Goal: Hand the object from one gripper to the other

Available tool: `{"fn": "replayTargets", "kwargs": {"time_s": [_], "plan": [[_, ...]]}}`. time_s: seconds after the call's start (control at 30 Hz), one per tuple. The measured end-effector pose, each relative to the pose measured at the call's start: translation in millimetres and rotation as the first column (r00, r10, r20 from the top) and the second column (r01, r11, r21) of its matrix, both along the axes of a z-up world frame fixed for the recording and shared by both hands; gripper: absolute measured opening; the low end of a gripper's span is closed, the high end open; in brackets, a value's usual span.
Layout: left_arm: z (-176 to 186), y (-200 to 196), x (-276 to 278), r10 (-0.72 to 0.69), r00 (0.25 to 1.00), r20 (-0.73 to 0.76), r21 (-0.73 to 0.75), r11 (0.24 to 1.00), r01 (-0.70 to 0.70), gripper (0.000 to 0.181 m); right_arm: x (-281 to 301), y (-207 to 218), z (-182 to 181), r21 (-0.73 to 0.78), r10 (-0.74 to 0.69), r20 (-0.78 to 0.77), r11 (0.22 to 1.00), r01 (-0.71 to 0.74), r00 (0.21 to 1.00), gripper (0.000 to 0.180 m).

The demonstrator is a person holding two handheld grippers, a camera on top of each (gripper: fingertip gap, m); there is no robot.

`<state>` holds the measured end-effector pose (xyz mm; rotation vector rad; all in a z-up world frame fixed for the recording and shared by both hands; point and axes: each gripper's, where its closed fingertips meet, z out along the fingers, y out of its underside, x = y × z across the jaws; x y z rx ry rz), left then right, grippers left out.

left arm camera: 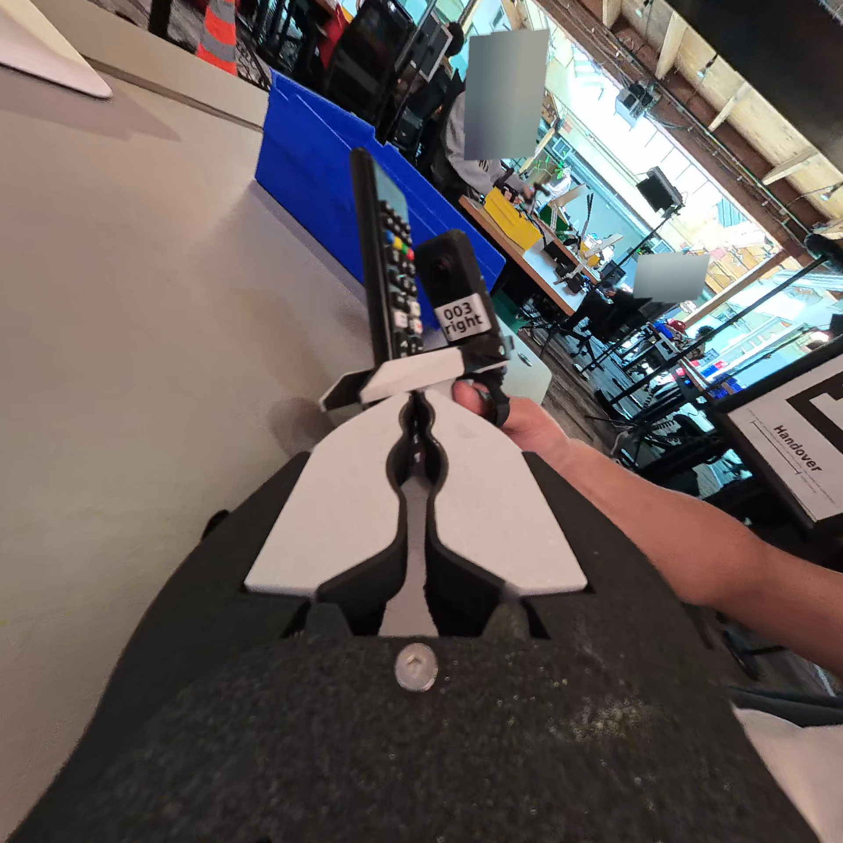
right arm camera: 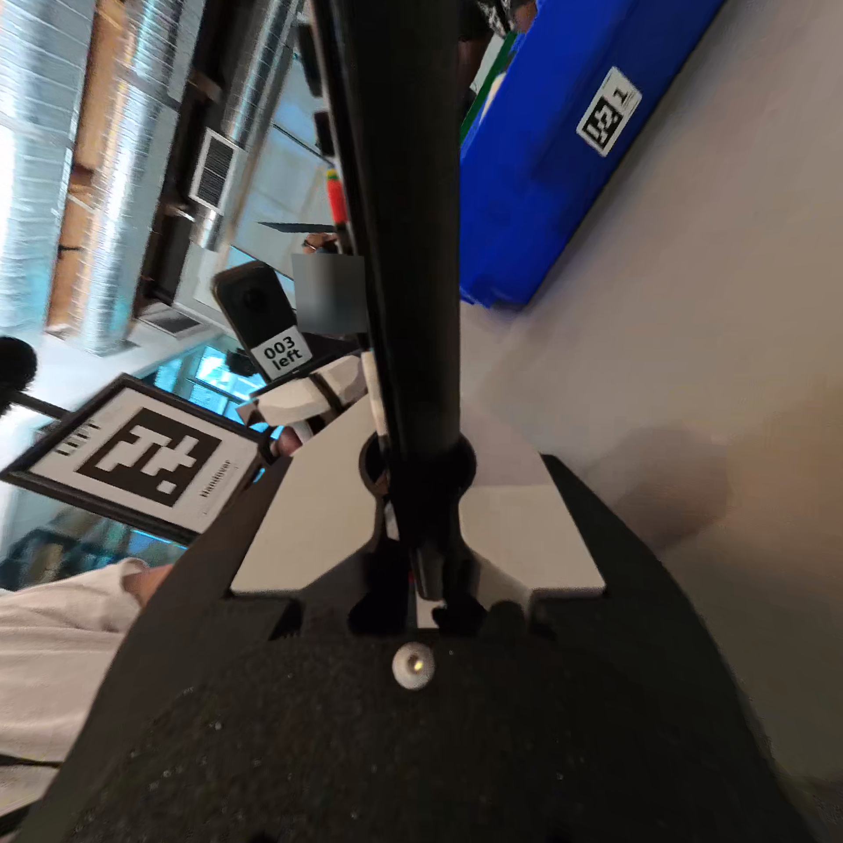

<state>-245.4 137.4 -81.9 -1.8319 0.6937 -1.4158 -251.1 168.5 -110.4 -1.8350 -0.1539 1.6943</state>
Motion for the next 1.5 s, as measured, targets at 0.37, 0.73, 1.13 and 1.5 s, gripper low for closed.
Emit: {"fn": "replayTargets", "kwargs": {"time_s": [0.37,0.73,1.13,1.5], "plan": [[14,-7,-7,-0.190,0.978,0.084,0.129,0.975,0.178,0.065,-21,-71,-15,0.356,0.165,0.612,0.816,-0.456,0.773,0.019],[9,-60,-23,-0.523,0.828,-0.204,0.124,0.825,0.551,0.081,-19,-106,-53,0.063,0.365,0.798,0.741,-0.669,0.480,0.020],[-21,-77,-22,-0.579,0.732,-0.361,0.048,0.772,0.634,0.024,8,-122,-55,-0.097,0.417,0.862,0.693,-0.715,0.288,0.021],[-47,-83,-29,-0.566,0.633,-0.528,0.070,0.714,0.697,0.024,12,-121,-69,-0.094,0.371,0.903,0.663,-0.743,0.216,0.024]]}}
